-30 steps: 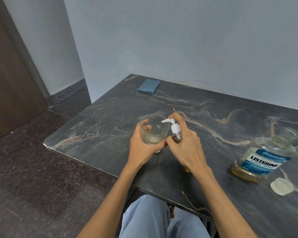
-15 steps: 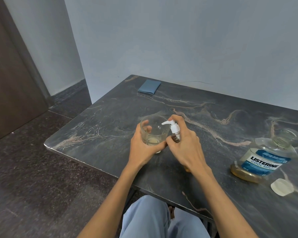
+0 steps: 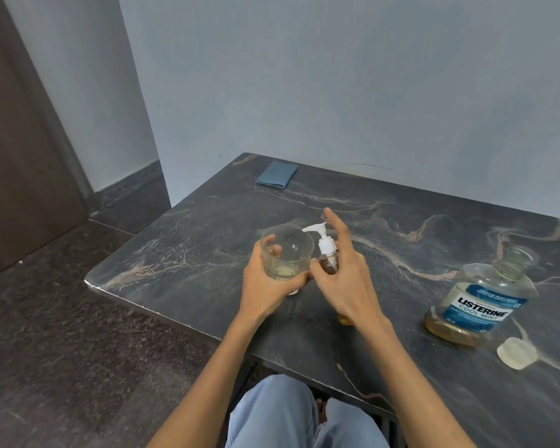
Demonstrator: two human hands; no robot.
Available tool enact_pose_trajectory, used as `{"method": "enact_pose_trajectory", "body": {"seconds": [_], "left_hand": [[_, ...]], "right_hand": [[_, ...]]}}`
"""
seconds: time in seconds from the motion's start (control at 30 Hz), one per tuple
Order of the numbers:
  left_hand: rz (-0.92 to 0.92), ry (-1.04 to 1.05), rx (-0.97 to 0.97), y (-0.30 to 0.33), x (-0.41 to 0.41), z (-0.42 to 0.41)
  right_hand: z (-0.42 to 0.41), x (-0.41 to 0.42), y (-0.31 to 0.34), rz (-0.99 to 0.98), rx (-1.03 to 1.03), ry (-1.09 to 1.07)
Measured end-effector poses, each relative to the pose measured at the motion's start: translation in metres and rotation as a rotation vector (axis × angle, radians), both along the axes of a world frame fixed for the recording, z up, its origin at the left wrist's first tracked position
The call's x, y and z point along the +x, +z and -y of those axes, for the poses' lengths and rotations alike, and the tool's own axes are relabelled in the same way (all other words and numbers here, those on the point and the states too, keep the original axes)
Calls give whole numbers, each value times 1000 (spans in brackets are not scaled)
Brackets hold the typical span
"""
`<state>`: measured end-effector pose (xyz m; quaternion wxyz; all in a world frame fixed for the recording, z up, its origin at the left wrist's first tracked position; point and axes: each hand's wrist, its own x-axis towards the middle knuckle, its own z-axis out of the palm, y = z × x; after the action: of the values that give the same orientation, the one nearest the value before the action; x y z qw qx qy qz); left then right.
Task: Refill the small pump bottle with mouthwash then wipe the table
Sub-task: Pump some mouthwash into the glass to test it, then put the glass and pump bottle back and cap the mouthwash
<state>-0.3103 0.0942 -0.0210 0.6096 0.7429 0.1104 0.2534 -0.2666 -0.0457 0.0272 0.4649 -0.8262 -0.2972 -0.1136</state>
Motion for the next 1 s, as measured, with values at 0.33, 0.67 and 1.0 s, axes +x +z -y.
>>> {"method": "enact_pose_trajectory", "body": {"seconds": [0.33,0.67,1.0], "left_hand": [[-16,24,46,-3,2,0],[-83,-8,96,2,-5,1],[-85,42,91,19,-2,9]], "right_hand": [[22,-4,2,-152,252,-1],[47,-23,18,-254,68,13],[59,-15,61,-230,28,-61]]}}
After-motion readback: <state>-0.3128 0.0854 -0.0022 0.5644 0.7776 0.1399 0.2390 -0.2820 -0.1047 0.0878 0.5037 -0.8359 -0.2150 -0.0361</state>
